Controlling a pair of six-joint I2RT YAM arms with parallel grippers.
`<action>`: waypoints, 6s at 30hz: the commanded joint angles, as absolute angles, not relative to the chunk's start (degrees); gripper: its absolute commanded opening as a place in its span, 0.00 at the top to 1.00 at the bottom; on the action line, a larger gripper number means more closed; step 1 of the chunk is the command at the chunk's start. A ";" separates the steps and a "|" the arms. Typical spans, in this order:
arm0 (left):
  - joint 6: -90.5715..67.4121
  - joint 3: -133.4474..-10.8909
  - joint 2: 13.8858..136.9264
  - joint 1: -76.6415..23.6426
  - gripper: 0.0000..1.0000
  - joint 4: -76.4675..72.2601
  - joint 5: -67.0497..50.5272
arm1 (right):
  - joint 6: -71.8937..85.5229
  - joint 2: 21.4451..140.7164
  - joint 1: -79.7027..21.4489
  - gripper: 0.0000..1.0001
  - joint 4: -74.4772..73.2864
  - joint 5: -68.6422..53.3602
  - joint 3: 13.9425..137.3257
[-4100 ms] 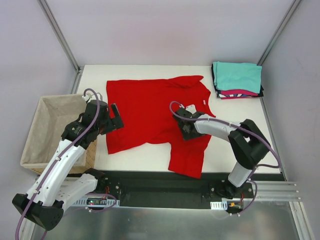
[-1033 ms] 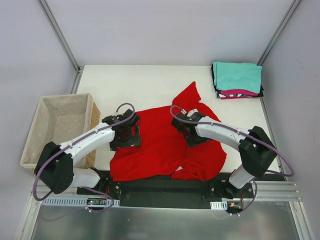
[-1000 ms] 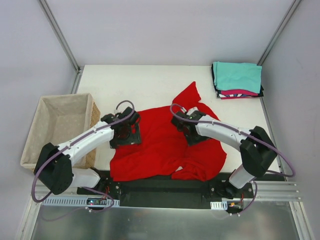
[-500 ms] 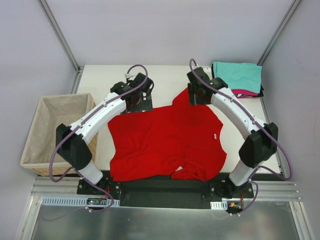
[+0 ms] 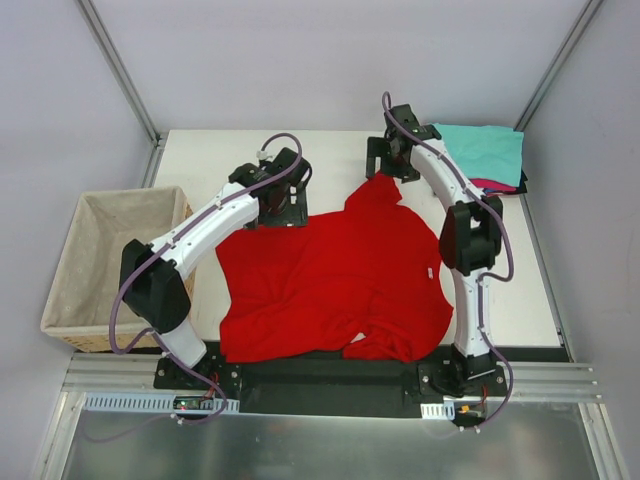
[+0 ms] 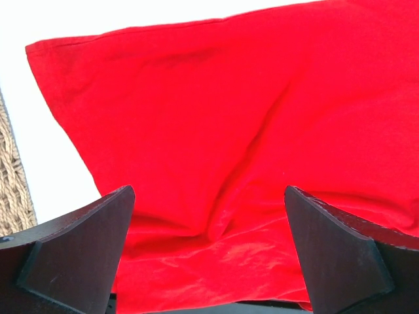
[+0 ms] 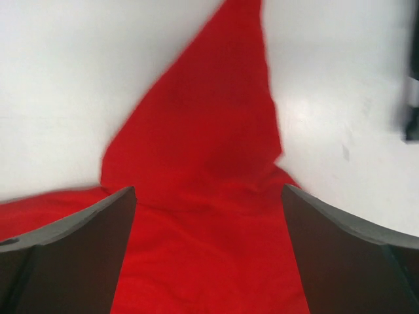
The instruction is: Fold and stack the t-shirts
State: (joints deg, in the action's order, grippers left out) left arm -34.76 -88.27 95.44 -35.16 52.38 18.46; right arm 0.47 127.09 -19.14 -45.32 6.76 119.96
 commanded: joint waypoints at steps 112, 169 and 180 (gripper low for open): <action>-28.83 -81.12 94.04 -28.92 0.01 43.60 10.99 | -11.69 141.07 -18.81 0.79 -44.03 -5.10 126.83; -29.80 -73.83 91.57 -28.92 0.01 39.99 9.22 | -3.26 115.73 -32.09 0.03 -40.34 21.90 100.89; -31.55 -70.49 94.13 -25.49 0.01 38.67 10.29 | -1.50 124.89 -24.62 0.03 -39.64 16.62 106.26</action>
State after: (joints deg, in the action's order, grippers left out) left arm -30.09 -71.57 93.30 -27.55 39.05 9.65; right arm -2.55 123.57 -27.03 -39.00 19.25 103.96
